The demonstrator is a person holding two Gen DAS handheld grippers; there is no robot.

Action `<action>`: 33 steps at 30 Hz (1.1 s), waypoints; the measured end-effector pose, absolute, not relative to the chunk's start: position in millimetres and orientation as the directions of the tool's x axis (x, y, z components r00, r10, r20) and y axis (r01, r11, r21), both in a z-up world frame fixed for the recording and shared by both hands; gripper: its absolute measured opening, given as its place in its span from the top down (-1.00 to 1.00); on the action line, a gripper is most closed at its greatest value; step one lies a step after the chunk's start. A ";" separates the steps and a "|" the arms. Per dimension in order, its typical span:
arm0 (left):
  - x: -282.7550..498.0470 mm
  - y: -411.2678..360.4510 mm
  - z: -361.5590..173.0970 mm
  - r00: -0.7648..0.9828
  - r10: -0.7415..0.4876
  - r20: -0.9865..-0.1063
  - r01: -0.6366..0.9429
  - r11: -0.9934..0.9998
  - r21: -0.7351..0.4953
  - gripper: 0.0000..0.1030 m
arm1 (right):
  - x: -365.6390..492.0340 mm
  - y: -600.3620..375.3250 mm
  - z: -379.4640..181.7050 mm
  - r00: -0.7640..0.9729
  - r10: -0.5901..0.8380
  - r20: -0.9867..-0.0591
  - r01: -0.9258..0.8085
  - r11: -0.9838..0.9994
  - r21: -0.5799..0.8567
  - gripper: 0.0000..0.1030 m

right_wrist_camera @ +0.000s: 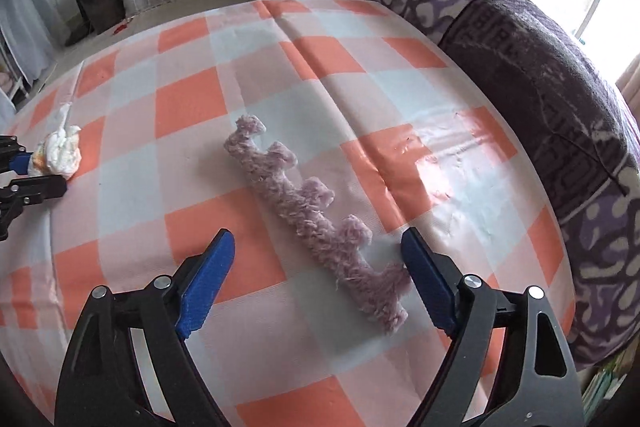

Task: Collect trash
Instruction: 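Grasp the second pink crocheted strip with the right tool while the left tool holds the bundle, then carry the bundle and pink strip into the bin and open both tools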

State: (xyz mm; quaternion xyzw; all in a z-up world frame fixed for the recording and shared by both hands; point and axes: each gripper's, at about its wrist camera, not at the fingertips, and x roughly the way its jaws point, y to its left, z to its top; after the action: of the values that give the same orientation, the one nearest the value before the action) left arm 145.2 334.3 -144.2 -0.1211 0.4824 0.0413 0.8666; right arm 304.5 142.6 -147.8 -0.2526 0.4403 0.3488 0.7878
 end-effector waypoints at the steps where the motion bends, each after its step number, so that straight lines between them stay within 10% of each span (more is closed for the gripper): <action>1: 145.0 334.6 -144.3 0.533 -0.048 -0.845 -0.187 0.967 -0.173 0.40 | 305.9 140.2 -149.7 0.373 0.339 -0.864 -0.772 0.629 -0.086 -0.56; 4: 145.1 335.4 -145.1 0.534 -0.049 -0.844 -0.188 0.966 -0.175 0.40 | 305.9 136.7 -151.6 0.392 0.347 -0.852 -0.758 0.647 -0.085 -0.38; 8: 144.6 336.4 -145.2 0.532 -0.034 -0.846 -0.198 0.967 -0.163 0.40 | 305.0 126.5 -148.6 0.457 0.322 -0.829 -0.685 0.722 -0.096 0.48; 33: 85.5 295.6 22.7 0.676 0.067 -0.734 -0.294 0.938 -0.186 0.40 | 162.3 44.8 -8.1 0.645 0.341 -0.684 -0.332 0.931 0.150 0.53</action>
State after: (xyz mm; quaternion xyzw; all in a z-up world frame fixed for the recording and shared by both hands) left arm 85.5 295.6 22.7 -0.1458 0.3897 0.0998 0.9038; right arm 162.3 44.8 -8.1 0.0055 0.3783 0.1855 0.9069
